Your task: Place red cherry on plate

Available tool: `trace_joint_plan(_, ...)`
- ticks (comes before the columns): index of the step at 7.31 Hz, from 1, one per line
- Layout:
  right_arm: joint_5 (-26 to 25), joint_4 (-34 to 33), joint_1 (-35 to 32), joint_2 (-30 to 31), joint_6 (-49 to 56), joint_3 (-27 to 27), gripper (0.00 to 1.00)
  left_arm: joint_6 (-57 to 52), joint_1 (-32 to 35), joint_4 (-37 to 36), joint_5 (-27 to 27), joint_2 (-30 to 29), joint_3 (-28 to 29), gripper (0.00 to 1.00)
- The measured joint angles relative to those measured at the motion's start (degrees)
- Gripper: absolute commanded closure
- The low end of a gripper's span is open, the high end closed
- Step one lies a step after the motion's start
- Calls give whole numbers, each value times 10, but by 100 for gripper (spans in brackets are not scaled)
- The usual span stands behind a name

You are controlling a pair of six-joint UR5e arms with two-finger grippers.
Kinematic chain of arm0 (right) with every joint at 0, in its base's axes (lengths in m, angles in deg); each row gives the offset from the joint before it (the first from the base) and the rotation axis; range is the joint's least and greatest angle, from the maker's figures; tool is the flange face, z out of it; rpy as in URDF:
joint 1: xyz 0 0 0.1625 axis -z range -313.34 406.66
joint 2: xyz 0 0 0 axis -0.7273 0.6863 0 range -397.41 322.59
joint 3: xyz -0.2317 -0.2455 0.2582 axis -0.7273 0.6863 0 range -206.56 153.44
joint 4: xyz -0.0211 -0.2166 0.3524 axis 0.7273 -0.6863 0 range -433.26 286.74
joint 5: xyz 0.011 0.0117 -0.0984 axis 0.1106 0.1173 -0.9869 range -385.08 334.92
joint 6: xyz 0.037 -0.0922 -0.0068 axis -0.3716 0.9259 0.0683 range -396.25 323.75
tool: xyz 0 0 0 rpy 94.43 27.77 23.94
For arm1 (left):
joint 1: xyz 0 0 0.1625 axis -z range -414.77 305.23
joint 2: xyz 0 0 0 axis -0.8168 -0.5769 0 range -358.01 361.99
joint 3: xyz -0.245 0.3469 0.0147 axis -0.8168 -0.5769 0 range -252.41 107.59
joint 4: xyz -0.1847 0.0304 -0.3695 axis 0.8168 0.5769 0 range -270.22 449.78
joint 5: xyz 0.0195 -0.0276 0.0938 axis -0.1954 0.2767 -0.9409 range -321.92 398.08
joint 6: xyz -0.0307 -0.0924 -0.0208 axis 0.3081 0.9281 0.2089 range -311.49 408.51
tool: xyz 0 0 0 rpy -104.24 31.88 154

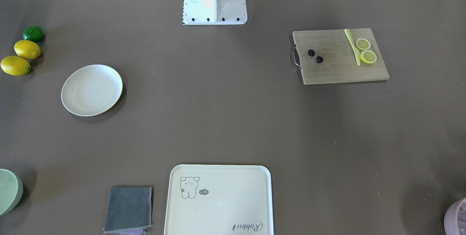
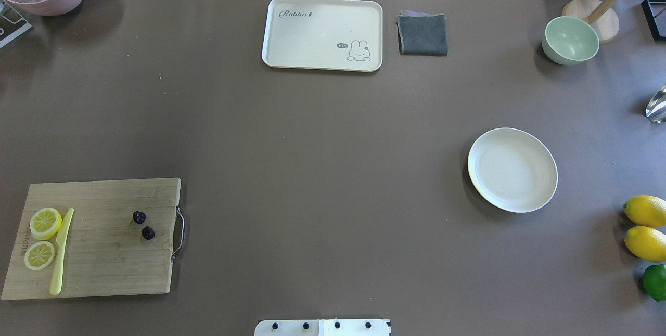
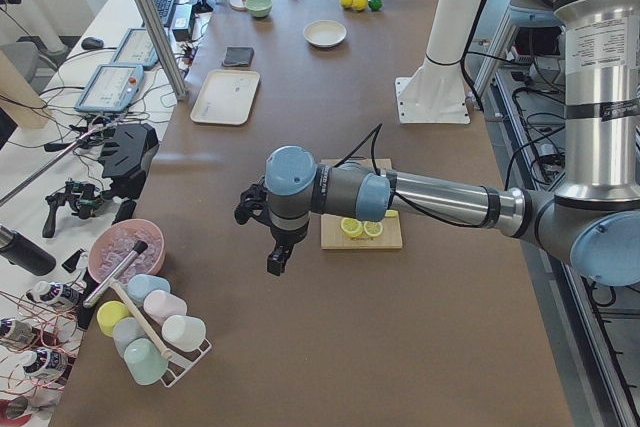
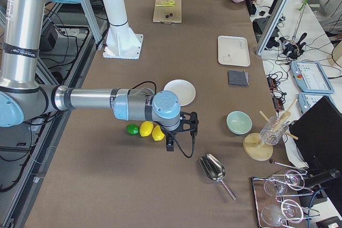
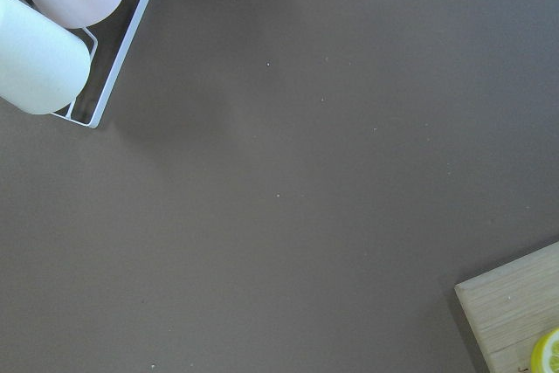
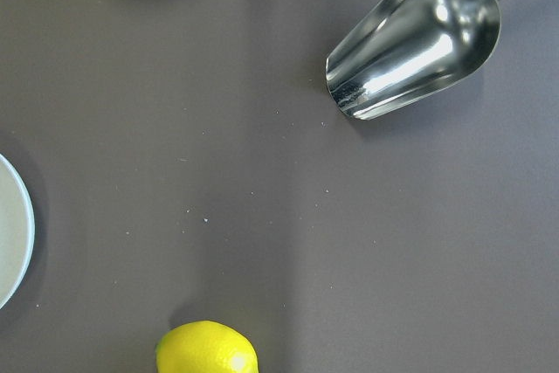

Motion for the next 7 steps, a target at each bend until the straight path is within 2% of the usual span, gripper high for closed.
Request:
trace_joint_plan(3, 1, 18, 0, 4, 2, 1, 0, 1, -15, 2, 0, 6, -2, 2)
trace_joint_plan(7, 1, 81, 3, 30, 3, 4, 0, 4, -12, 1, 0, 7, -6, 3)
